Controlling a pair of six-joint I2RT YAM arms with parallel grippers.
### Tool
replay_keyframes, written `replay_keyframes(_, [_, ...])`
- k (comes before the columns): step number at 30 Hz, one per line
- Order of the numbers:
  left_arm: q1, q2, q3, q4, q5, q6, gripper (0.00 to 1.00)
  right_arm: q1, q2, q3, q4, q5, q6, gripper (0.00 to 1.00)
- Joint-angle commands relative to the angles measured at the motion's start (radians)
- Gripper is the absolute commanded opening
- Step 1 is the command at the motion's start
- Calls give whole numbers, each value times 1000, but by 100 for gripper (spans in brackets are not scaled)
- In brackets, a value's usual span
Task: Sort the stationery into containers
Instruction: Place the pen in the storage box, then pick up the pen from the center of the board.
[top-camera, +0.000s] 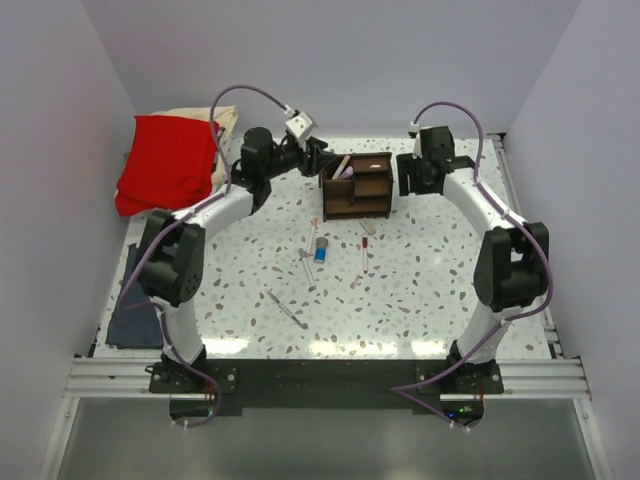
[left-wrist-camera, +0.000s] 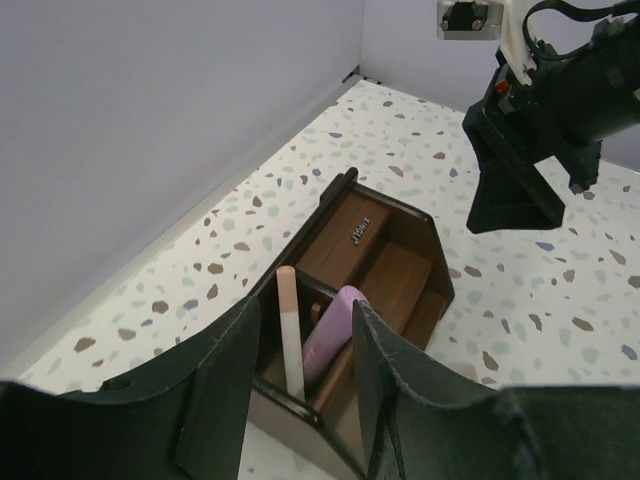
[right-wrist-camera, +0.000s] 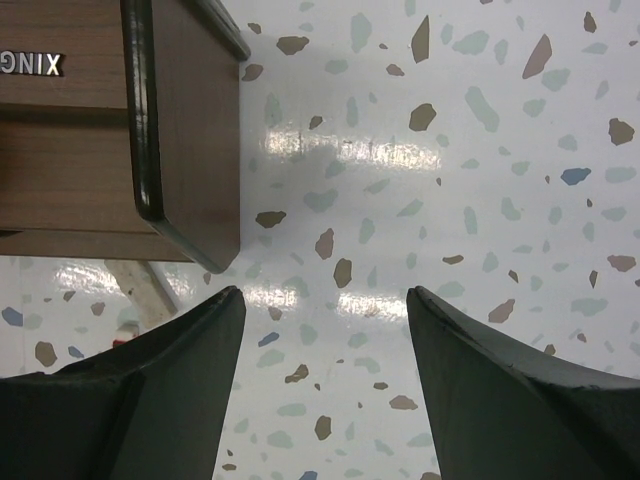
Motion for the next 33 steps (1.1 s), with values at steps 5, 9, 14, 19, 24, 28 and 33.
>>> replay_keyframes(5, [11,-235,43,-958,-290,-10,46,-5,-51,-3,11,8,60,70])
replay_keyframes(9, [8,-110,125,-1243,-275,-90,47,-2,-51,36,-46,-63,54,70])
replay_keyframes(14, [-35,-88,83,-1241,-297,-101,50,4,-77,38,-95,-159,2,71])
replay_keyframes(19, [-41,-76,70,-1252,-325,-159,58,4,-112,23,-80,-189,-1,72])
replay_keyframes(24, [-67,-56,28,-1251,-297,-216,59,4,-109,17,-37,-218,14,72])
replay_keyframes(28, [-116,-20,-4,-1252,-310,-234,60,4,-123,-9,-31,-227,4,73])
replay_keyframes(33, [-147,24,-3,-1246,-322,-253,57,2,-173,-72,6,-244,-1,73])
